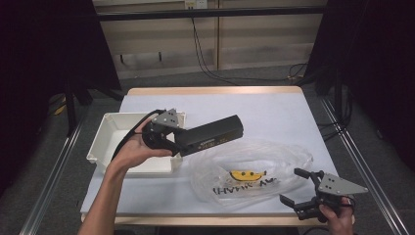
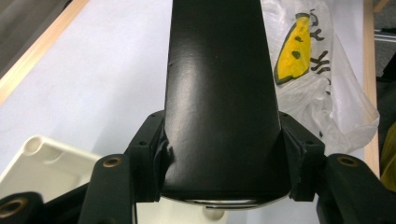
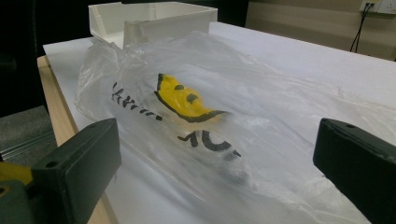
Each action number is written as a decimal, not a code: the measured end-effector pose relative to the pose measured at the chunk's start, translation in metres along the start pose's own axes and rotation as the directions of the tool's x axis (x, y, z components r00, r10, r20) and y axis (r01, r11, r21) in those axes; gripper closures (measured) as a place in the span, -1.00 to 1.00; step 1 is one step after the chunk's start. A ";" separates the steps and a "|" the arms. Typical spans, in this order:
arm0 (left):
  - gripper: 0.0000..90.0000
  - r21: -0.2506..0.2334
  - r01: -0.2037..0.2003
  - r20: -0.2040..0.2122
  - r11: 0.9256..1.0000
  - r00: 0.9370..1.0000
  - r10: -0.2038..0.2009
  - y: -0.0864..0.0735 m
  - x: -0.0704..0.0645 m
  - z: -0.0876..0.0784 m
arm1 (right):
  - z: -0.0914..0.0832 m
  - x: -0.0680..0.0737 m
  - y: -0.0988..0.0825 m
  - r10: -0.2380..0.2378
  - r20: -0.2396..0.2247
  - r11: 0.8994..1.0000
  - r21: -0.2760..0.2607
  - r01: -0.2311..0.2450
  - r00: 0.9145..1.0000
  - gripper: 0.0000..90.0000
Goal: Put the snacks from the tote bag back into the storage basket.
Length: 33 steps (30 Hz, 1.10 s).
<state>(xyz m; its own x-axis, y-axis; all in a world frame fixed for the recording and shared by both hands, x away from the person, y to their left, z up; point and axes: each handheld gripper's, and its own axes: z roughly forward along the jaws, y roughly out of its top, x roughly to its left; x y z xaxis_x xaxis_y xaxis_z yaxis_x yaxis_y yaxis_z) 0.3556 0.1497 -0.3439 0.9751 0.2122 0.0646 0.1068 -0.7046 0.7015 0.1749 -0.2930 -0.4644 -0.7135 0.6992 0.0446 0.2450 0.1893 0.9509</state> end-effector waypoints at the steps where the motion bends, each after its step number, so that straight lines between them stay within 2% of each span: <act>1: -0.04 -0.001 0.004 -0.007 1.000 1.000 -0.004 -0.002 0.001 -0.002 | -0.001 0.000 0.000 0.003 0.004 1.000 -0.002 -0.003 1.000 -0.99; 6: -0.04 0.020 0.010 -0.010 1.000 1.000 -0.010 -0.010 0.004 -0.010 | -0.001 -0.001 -0.001 0.011 0.009 1.000 -0.004 -0.011 1.000 -0.99; 12: -0.04 0.006 0.010 -0.032 1.000 0.999 -0.010 -0.019 0.007 -0.023 | 0.002 0.000 -0.001 0.008 0.005 1.000 0.001 -0.008 1.000 -0.99; 20: -0.04 -0.014 0.035 -0.062 0.999 0.997 -0.036 -0.028 0.016 -0.040 | 0.002 0.000 -0.001 0.013 0.005 1.000 0.006 -0.013 1.000 -0.99; 22: -0.04 -0.013 0.041 -0.072 0.999 0.997 -0.041 -0.031 0.018 -0.043 | 0.002 0.000 -0.001 0.012 0.002 1.000 0.007 -0.013 1.000 -0.99; 24: -0.04 -0.012 0.053 -0.103 0.999 0.993 -0.054 -0.034 0.020 -0.047 | 0.002 0.000 -0.001 0.009 0.003 1.000 0.004 -0.009 1.000 -0.99; 28: -0.04 -0.007 0.079 -0.118 0.997 0.990 -0.079 -0.042 0.027 -0.054 | 0.002 0.000 -0.001 0.014 0.006 1.000 0.006 -0.014 1.000 -0.99; 33: -0.04 -0.010 0.087 -0.128 0.996 0.988 -0.088 -0.050 0.032 -0.063 | 0.003 -0.001 -0.001 0.010 0.007 1.000 0.009 -0.010 1.000 -0.99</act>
<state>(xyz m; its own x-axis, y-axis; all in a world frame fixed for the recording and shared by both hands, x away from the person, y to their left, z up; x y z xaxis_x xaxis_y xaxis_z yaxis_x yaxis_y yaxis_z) 0.3696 0.2342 -0.3323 0.9290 0.3581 0.0933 0.1893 -0.6765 0.7117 0.1772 -0.2914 -0.4665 -0.7061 0.7062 0.0521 0.2584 0.1886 0.9474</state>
